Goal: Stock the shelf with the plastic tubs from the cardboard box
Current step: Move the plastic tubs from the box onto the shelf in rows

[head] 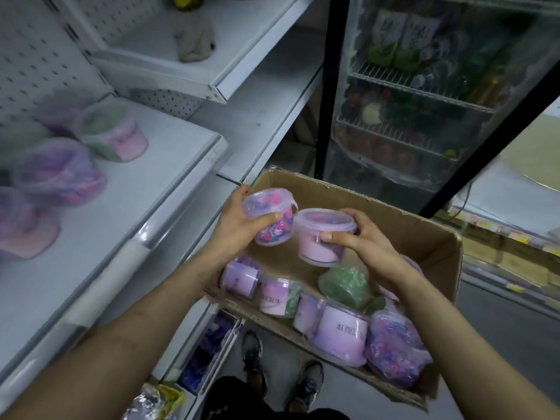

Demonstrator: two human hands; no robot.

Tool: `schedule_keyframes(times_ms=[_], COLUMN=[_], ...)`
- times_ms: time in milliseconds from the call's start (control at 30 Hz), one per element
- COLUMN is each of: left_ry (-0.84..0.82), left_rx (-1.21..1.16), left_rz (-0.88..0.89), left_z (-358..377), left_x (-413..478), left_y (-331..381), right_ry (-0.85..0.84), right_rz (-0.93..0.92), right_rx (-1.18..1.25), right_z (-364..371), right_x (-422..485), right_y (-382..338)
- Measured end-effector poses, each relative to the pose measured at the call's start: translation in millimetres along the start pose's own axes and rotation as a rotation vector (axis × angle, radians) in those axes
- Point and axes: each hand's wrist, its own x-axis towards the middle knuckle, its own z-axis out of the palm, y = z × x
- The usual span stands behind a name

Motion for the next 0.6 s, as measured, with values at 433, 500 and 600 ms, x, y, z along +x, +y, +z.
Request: schedule_keyframes(times_ms=[433, 500, 600], left_ry=[0.322, 0.369, 0.433], left_rx=[0.060, 0.082, 0.093], left_rz=[0.119, 0.136, 0.146], left_z=[-116.8, -137.2, -167.7], left_x=[-88.7, -112.0, -148.6], left_y=[13.0, 10.3, 1.9], right_ry=[-0.260, -0.298, -0.366], right_rz=[-0.267, -0.284, -0.311], right_rx=[-0.054, -0.071, -0.090], right_z=[75.6, 96.8, 132.6], right_x=[-0.6, -5.3, -18.4], right_y=[-83.0, -88.6, -96.7])
